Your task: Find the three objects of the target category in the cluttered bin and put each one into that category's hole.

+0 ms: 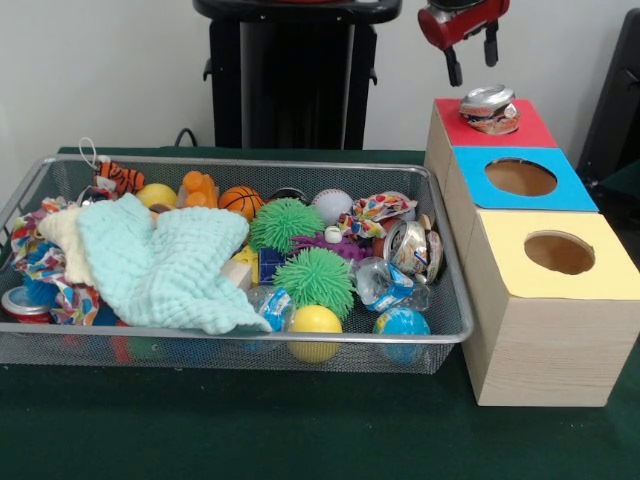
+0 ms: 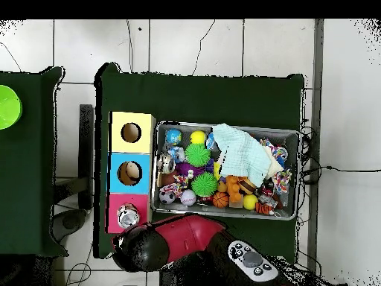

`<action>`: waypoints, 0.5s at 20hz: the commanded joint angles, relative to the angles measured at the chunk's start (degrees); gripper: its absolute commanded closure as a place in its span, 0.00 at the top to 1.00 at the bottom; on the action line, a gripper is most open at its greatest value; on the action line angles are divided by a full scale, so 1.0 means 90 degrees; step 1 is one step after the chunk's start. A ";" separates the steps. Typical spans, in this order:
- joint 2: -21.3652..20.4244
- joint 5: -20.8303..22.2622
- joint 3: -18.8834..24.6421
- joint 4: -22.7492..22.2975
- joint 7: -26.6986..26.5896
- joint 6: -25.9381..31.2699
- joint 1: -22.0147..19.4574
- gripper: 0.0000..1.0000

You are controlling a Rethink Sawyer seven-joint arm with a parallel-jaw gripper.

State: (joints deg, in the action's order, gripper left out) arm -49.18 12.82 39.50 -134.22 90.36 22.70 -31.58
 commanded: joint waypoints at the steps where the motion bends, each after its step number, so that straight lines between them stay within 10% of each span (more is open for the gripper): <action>1: -0.0300 0.0515 0.0353 0.0578 -0.0274 0.0156 -0.0222 1.00; 10: -0.0368 0.0701 0.0369 0.0717 -0.0305 0.0165 -0.0446 1.00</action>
State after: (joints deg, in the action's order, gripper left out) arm -52.13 15.74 39.90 -133.50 90.36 22.71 -33.24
